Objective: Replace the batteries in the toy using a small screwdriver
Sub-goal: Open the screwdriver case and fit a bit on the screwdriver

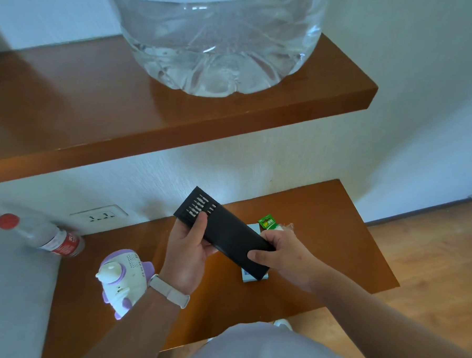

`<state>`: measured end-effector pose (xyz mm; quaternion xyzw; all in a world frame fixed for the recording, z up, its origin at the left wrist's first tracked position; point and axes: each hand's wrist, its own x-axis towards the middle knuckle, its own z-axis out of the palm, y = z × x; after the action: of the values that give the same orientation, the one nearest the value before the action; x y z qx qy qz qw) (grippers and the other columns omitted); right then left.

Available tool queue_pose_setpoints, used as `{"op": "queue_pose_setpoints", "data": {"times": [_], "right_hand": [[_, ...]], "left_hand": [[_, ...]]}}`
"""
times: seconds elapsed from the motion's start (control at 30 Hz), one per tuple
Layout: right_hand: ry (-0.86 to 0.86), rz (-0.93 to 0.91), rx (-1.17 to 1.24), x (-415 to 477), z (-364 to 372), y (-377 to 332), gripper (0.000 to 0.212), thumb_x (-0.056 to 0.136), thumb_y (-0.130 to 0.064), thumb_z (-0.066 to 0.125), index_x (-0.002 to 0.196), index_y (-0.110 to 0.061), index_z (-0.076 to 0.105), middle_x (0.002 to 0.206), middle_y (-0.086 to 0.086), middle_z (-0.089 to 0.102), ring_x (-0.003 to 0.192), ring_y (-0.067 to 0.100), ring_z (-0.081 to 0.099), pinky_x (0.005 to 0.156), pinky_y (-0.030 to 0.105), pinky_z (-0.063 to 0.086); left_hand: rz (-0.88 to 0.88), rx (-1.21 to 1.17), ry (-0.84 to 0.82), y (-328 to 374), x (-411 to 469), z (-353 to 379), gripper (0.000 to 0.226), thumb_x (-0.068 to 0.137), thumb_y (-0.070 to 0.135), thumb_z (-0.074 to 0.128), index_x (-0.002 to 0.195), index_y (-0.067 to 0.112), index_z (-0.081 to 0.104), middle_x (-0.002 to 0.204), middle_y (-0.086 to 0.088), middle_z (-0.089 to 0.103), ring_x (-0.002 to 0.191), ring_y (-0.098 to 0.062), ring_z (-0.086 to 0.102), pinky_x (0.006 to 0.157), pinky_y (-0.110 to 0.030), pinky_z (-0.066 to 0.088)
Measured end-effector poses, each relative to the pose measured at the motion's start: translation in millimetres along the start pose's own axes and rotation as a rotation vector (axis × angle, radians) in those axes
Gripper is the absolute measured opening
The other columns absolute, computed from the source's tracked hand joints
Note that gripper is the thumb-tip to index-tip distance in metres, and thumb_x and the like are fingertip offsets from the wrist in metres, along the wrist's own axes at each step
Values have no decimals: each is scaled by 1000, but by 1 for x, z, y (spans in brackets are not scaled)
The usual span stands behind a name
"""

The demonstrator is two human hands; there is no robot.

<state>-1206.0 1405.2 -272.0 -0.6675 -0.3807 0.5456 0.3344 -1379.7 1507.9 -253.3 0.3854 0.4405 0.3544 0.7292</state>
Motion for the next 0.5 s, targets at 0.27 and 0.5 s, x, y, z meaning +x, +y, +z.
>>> {"op": "queue_pose_setpoints", "data": {"times": [0.27,0.5], "right_hand": [[-21,15,-87,-4,-2,2,16,96,-31,64,103,-17,63,100,4,64,97,23,63,91,43,58],[-49,19,-52,-5,-11,5,11,96,-31,63,101,-21,61,101,4,65,98,22,65,89,41,59]], "left_hand": [[-43,-68,46,-10,-4,-1,36,103,19,47,137,7,49,126,-17,66,118,-32,65,85,-44,62],[-38,-69,39,-8,3,4,34,103,18,48,135,7,50,119,-13,69,115,-31,67,83,-44,63]]}}
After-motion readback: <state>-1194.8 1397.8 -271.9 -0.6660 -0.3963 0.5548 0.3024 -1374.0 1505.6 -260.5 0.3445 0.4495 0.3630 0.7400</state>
